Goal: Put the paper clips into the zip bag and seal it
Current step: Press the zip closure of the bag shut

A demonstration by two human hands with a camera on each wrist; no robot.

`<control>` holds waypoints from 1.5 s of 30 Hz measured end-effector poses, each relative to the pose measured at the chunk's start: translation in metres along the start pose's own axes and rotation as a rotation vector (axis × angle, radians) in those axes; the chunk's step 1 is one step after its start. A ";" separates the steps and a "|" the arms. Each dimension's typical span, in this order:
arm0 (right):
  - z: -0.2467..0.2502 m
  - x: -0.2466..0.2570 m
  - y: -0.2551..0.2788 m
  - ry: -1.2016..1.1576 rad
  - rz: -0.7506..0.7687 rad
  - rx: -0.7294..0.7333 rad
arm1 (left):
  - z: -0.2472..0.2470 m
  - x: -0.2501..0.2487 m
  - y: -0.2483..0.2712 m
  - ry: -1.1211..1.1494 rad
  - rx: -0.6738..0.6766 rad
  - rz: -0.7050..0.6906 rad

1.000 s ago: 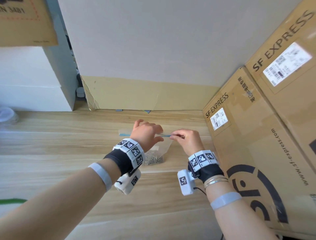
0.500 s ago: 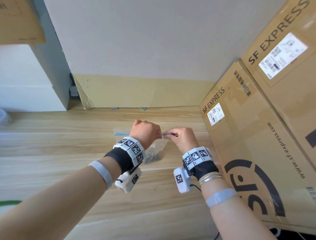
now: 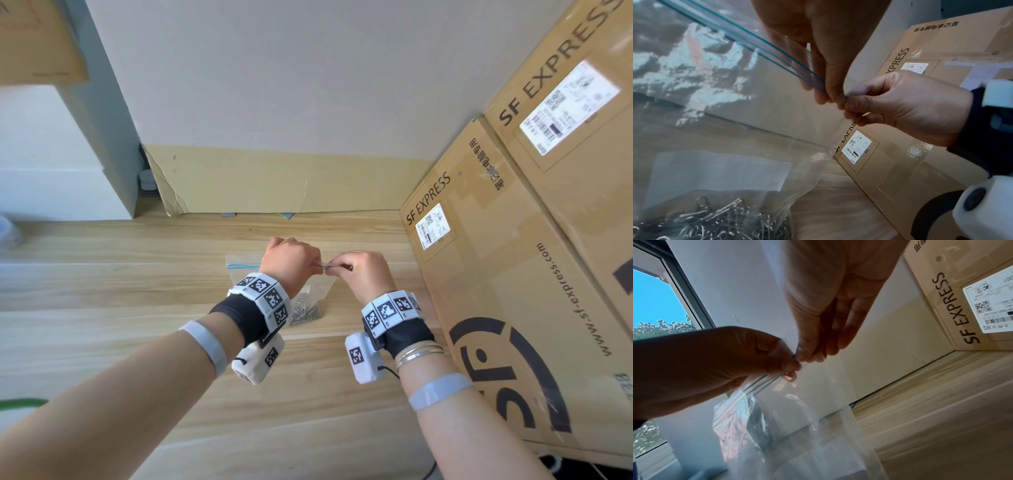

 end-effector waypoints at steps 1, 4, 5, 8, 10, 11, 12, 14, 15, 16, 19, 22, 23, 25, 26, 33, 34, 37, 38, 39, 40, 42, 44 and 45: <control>0.000 0.000 0.000 0.005 0.002 0.000 | 0.000 0.000 0.000 -0.003 0.000 0.000; -0.001 -0.001 -0.001 0.019 -0.003 0.010 | -0.001 0.000 0.000 -0.006 -0.003 0.007; -0.001 -0.002 -0.001 0.016 -0.006 0.017 | -0.001 0.000 0.000 -0.001 -0.005 0.012; -0.002 -0.004 0.000 -0.005 0.009 0.040 | 0.000 0.002 -0.001 0.001 -0.003 0.029; -0.003 -0.003 0.000 -0.006 0.031 0.047 | 0.001 0.004 -0.002 0.001 0.004 0.036; -0.003 -0.002 0.000 0.000 0.042 0.040 | 0.001 0.005 -0.002 0.003 0.009 0.037; -0.003 0.000 0.000 0.003 0.052 0.028 | 0.001 0.006 -0.002 0.005 0.014 0.036; -0.001 0.002 0.000 -0.003 0.058 -0.003 | 0.001 0.007 -0.001 0.008 0.017 0.032; 0.000 0.003 -0.001 -0.011 0.053 -0.014 | 0.001 0.007 -0.001 0.007 0.014 0.031; 0.000 0.003 -0.002 -0.019 0.047 -0.018 | 0.002 0.007 -0.001 0.009 0.011 0.032; 0.000 0.002 -0.003 -0.024 0.045 -0.026 | 0.002 0.007 -0.001 0.021 0.006 0.034; 0.000 0.001 -0.003 -0.026 0.042 -0.027 | 0.002 0.006 0.000 0.010 0.006 0.024; 0.000 0.001 -0.003 -0.025 0.043 -0.026 | 0.002 0.006 0.000 0.007 0.008 0.021; 0.000 -0.001 -0.002 -0.024 0.041 -0.021 | 0.002 0.007 0.000 -0.002 0.017 0.017; 0.000 -0.001 -0.002 -0.022 0.041 -0.017 | 0.003 0.007 0.000 -0.006 0.020 0.012; -0.002 -0.002 -0.001 0.043 0.110 -0.032 | 0.003 0.005 0.001 -0.003 0.022 -0.001; -0.002 -0.002 -0.001 0.049 0.108 -0.032 | 0.002 0.005 0.001 -0.003 0.020 -0.002; -0.002 -0.001 -0.001 0.070 0.112 -0.038 | 0.002 0.005 0.001 0.009 0.012 0.000; -0.002 -0.001 -0.001 0.073 0.110 -0.037 | 0.002 0.005 0.001 0.011 0.009 -0.001; -0.003 -0.001 -0.001 0.075 0.105 -0.035 | 0.002 0.005 0.001 0.012 0.006 -0.002; -0.003 0.000 -0.001 0.076 0.099 -0.032 | 0.002 0.004 0.001 0.016 0.004 -0.003; -0.003 -0.001 -0.002 0.075 0.089 -0.025 | 0.002 0.004 0.001 0.019 -0.002 -0.002; -0.004 -0.001 -0.002 0.082 0.087 -0.013 | 0.001 0.004 0.000 0.016 -0.007 -0.002; -0.004 -0.001 -0.002 0.085 0.086 -0.007 | 0.001 0.004 0.000 0.015 -0.008 -0.004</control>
Point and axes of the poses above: each hand's wrist, its own y-axis away from the middle knuckle, its own z-axis out of the back of the hand, x = y × z, the point moved 4 cm from there along -y, towards the middle knuckle, and after that the axes turned 10 degrees about z, right-handed, at the moved point
